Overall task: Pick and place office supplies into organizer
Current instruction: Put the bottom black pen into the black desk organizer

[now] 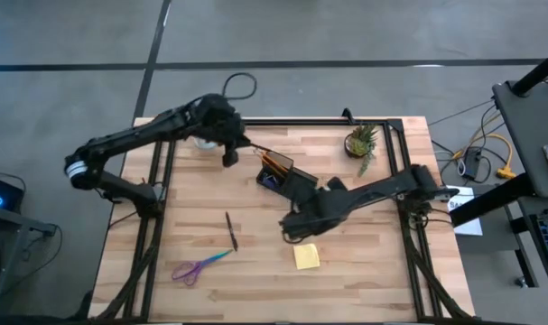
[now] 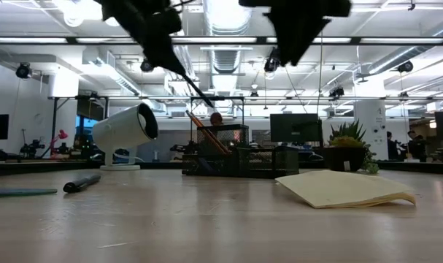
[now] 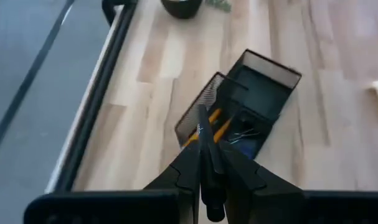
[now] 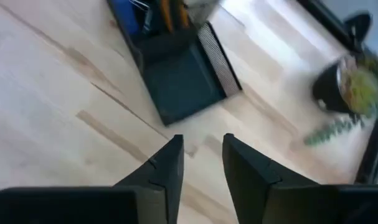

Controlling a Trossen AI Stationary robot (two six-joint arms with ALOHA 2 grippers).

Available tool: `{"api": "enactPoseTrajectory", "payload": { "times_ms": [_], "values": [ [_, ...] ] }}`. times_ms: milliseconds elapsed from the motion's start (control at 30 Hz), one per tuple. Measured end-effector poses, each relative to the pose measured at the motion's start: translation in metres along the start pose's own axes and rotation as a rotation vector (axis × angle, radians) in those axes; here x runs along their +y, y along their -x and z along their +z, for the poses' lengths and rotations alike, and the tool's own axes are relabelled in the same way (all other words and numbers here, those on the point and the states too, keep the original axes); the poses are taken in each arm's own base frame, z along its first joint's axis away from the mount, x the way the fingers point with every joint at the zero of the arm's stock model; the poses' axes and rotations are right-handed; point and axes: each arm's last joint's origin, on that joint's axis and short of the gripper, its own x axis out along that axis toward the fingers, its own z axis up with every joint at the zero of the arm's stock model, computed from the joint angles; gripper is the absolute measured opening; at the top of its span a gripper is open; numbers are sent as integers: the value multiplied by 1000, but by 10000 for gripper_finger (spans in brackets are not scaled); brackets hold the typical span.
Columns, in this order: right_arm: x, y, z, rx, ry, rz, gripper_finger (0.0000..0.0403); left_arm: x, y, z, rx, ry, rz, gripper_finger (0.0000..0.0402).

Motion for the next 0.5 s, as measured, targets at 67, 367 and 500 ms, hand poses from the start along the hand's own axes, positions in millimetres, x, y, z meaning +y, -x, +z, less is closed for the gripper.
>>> {"api": "enactPoseTrajectory", "payload": {
  "times_ms": [67,367,500],
  "values": [
    [-10,1,-3,2,-39,13,89,4,-6,10,41,-44,10,21],
    [-33,-3,-8,1,-105,34,68,1,-51,33,245,-224,8,21],
    [-35,-8,-1,4,-99,44,68,-4,-73,39,288,-249,-31,21]
  ]
}}
